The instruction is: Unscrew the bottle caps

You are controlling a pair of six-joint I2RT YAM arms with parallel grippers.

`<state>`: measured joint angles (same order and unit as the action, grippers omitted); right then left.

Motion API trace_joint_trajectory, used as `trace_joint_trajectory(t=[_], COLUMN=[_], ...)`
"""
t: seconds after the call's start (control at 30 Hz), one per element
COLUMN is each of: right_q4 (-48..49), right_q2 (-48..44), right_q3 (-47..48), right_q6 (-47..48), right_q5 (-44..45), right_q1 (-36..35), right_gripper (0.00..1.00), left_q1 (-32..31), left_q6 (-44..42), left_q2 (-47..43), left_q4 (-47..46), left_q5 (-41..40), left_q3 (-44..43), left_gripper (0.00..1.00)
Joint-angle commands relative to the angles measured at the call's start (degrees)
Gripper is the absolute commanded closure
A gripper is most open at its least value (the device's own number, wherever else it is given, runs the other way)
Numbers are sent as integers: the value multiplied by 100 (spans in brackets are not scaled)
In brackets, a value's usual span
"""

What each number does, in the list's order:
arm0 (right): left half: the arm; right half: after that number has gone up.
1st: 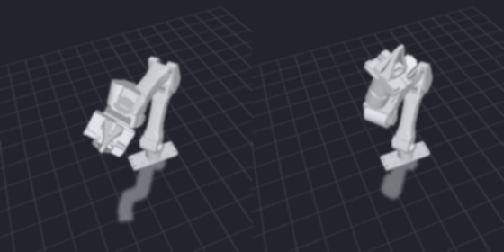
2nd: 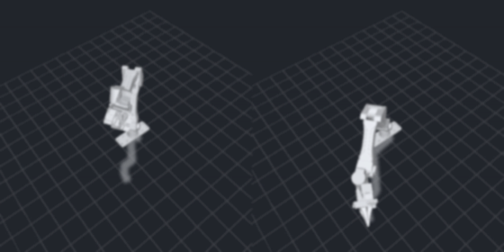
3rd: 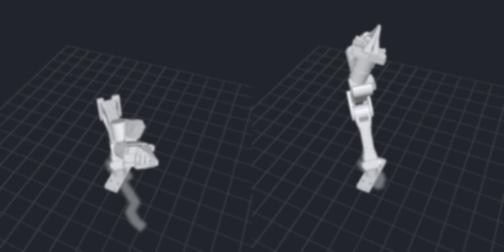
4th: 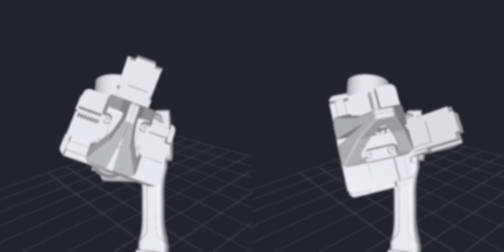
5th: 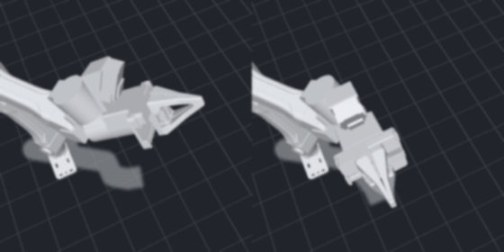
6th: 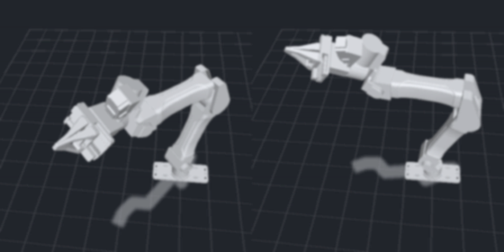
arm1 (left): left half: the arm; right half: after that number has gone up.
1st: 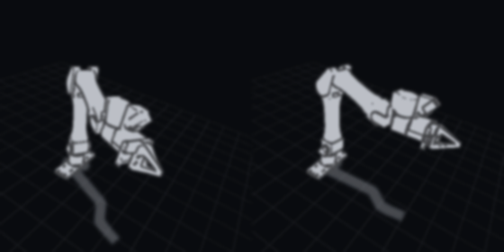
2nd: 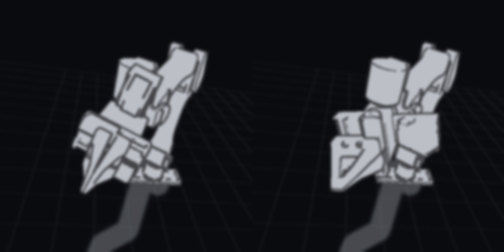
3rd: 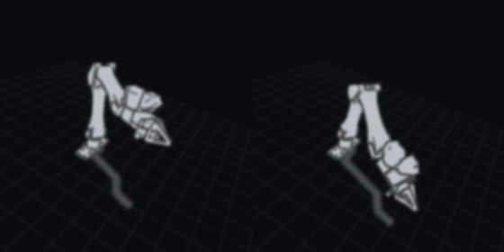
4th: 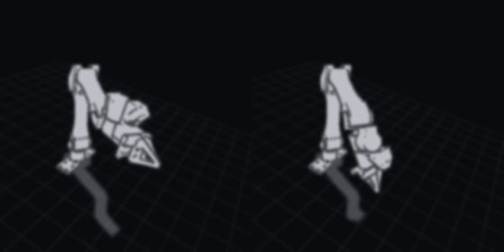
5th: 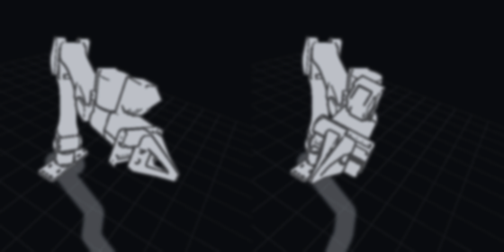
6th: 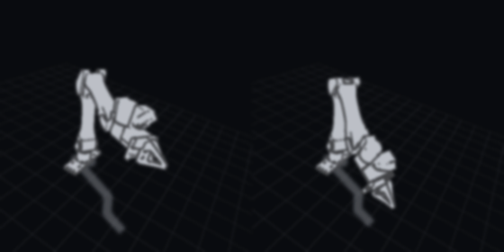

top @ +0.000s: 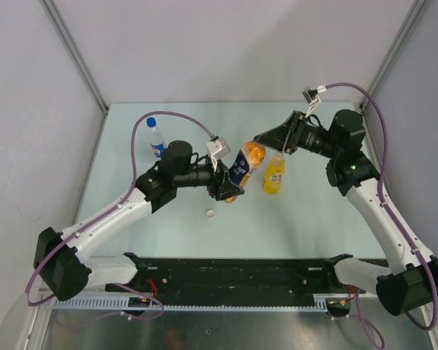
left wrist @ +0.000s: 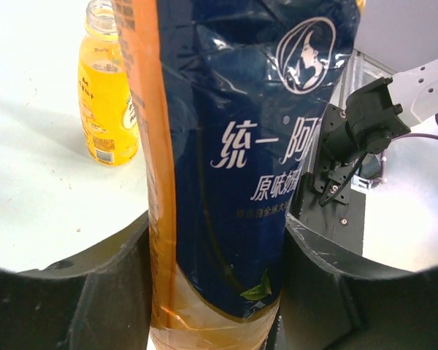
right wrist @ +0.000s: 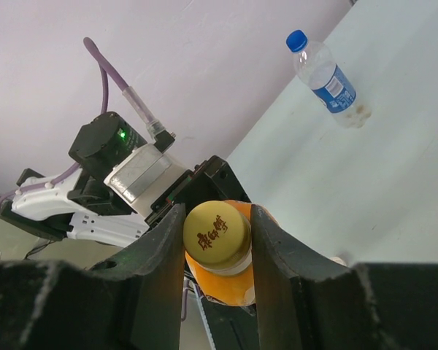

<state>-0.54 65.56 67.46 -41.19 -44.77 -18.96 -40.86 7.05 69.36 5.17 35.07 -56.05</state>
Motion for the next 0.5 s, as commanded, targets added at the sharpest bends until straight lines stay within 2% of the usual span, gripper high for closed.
trace_joint_trajectory(t=[0.0,0.07,0.13,0.23,0.3,0.33,0.4,0.47], right_q4=[157,148,147,94,136,156,174,125], right_q2=[-182,-183,-193,-249,-319,-383,-511,-661], right_q3=[12,12,6,2,1,-2,-4,0], right_q6=[-44,-48,-25,81,95,99,139,191], right_q5=[22,52,93,240,324,401,598,844], right_q1=[-41,-38,-38,-24,-21,-20,-16,10], right_gripper=[100,94,78,47,20,10,3,1], left_q1=[-44,-42,-42,-42,-42,-39,-41,-37], left_q6=[-52,-47,-46,-79,-74,-64,-50,-47], left_q2=[17,-21,-88,-208,-258,-275,-292,-294], left_q4=[-249,-254,-256,-254,-253,-253,-253,-253], left_q5=[24,-16,-96,-289,-426,-455,-485,-517], left_q3=[42,77,116,185,240,264,302,337], left_gripper=[47,52,55,57,58,59,60,61])
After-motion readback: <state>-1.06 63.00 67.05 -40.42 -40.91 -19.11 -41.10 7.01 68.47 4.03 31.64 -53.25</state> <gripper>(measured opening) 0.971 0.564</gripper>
